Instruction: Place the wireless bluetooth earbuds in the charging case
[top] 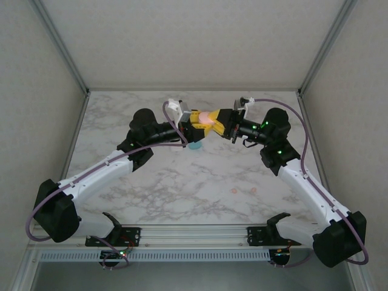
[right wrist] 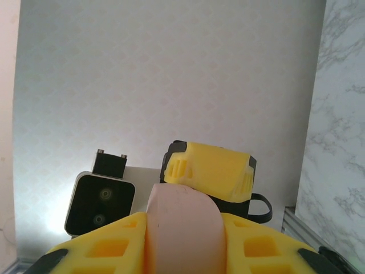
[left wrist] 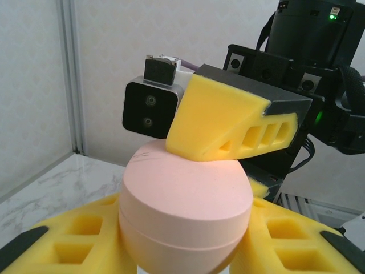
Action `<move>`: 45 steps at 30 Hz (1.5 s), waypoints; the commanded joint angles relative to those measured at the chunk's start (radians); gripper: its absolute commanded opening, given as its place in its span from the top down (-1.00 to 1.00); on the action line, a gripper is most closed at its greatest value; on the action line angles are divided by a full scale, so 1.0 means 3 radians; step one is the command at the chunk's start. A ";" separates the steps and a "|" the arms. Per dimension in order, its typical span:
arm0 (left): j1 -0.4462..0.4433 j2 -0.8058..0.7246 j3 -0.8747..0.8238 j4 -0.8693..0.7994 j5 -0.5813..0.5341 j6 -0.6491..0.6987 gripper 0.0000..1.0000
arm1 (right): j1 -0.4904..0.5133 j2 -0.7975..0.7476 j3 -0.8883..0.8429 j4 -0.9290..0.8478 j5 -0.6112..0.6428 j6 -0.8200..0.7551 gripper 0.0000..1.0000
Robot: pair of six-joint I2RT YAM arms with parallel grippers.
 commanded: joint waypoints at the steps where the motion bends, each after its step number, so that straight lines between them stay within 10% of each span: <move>1: -0.0019 -0.0034 0.0098 -0.0080 0.0017 0.0119 0.61 | 0.0026 -0.0174 0.0205 -0.0694 0.0122 -0.0551 0.24; 8: -0.0019 -0.0117 0.0061 -0.0245 0.0084 0.0180 0.66 | 0.0024 -0.0460 0.0721 -0.2157 0.0772 -0.2111 -0.12; 15: -0.0019 -0.0107 0.0073 -0.0204 0.0209 0.0053 0.65 | 0.0028 -0.0402 0.0919 -0.2812 0.0582 -0.3557 -0.38; 27: -0.0019 -0.0102 0.0093 -0.0195 0.0225 -0.0007 0.65 | 0.0029 -0.0058 0.1135 -0.2947 0.0314 -0.3675 -0.45; 45: -0.0030 -0.0209 0.0137 -0.0627 0.0381 0.0271 0.67 | 0.0025 0.0048 0.1302 -0.2595 0.1037 -0.3130 -0.40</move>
